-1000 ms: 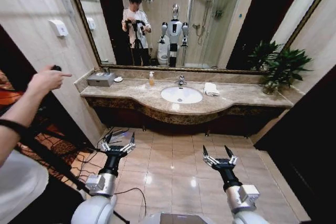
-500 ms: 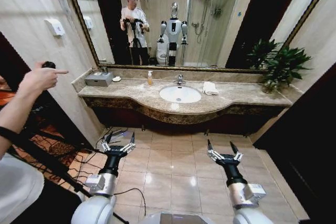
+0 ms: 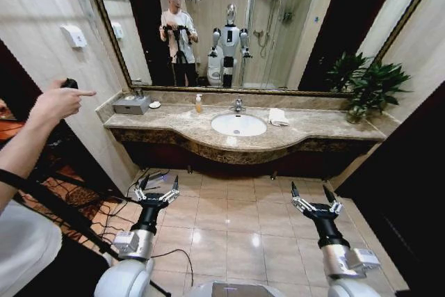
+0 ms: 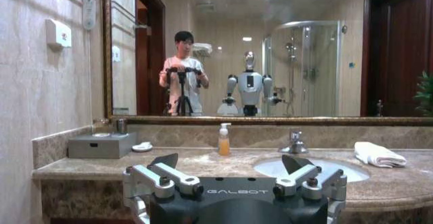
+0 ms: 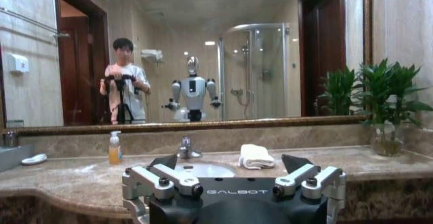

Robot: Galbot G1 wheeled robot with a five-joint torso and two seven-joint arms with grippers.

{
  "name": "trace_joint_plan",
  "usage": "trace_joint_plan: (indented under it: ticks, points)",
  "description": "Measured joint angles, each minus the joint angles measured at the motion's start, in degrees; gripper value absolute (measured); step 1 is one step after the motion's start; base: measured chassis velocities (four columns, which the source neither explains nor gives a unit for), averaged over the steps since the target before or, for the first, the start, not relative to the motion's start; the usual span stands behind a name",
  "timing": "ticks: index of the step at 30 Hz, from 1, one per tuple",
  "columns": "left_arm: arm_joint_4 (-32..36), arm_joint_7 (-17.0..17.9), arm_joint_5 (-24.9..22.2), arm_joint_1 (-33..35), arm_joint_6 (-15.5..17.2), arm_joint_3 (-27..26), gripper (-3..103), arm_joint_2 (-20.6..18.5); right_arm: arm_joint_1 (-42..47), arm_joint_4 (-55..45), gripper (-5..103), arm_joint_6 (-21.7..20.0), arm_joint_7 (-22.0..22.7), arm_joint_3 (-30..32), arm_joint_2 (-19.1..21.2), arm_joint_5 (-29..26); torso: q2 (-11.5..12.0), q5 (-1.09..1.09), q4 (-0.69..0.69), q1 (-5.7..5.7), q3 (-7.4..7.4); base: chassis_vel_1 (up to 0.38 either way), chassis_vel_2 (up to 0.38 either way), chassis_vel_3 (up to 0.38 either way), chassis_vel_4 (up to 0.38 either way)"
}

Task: Pick up the towel from the sink counter and wipe the mirror surface.

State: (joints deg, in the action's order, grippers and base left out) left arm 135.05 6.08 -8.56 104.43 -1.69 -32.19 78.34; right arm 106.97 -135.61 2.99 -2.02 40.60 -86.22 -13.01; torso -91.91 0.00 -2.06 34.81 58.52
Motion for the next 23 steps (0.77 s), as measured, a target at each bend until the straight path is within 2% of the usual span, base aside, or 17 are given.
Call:
trace_joint_plan:
  ticks: [6, 23]
  points:
    - [0.00, 0.00, 0.00, 0.00, 0.00, 0.00, 100, 0.00, 0.12, 0.40, 100, 0.44, 2.38, -1.81, -0.02, 0.92, 0.00, 0.00, 0.00, 0.00, 0.00, 0.000, 0.000, 0.000, 0.000]
    - [0.00, 0.00, 0.00, 0.00, 0.00, 0.00, 100, 0.00, -1.08, 0.41, 100, -1.03, 2.23, -4.70, -0.57, 2.52, 0.00, 0.00, 0.00, 0.00, 0.00, 0.000, 0.000, 0.000, 0.000]
